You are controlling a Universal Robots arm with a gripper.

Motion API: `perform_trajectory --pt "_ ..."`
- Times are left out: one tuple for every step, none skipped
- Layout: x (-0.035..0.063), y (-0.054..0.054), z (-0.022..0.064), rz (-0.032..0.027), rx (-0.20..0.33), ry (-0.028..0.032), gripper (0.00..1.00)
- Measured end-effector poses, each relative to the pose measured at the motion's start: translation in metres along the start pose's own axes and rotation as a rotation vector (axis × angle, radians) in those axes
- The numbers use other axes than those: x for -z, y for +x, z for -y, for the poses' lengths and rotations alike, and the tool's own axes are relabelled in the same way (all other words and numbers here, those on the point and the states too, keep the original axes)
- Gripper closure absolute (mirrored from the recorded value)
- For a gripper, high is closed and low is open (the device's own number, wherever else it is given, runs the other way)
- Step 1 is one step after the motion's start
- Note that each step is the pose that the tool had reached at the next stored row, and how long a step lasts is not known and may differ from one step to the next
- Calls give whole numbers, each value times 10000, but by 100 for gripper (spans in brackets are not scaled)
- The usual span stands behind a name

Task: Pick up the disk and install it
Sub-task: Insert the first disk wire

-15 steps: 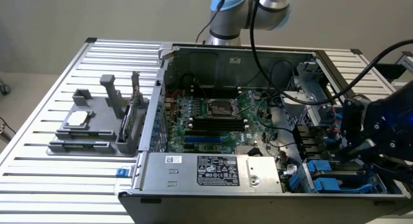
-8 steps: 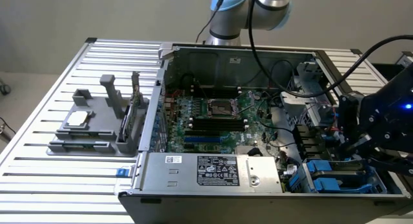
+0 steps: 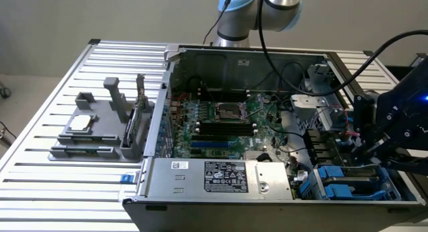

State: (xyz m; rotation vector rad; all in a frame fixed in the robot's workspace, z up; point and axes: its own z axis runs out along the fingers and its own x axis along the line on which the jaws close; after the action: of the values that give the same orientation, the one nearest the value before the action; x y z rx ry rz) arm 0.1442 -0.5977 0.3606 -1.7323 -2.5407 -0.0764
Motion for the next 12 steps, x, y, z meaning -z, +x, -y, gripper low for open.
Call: perform_trajectory --pt "0 -2 -4 32 -58 7 84" --pt "-1 -4 -10 61 -136 13 84" --pt "1 -6 -15 96 -207 21 84" --pt "2 -8 -20 131 -279 28 84" --pt "3 -9 -24 169 -340 39 84" --pt "2 -8 -26 212 -377 52 84" --pt "1 -7 -28 268 -404 70 84" --pt "1 -5 -30 324 -428 89 84" --pt "1 -4 -33 379 -453 107 84" --pt "1 0 -35 434 -474 126 84" --pt "-1 12 -40 484 -480 144 84" --pt "-2 35 -49 536 -481 163 84"
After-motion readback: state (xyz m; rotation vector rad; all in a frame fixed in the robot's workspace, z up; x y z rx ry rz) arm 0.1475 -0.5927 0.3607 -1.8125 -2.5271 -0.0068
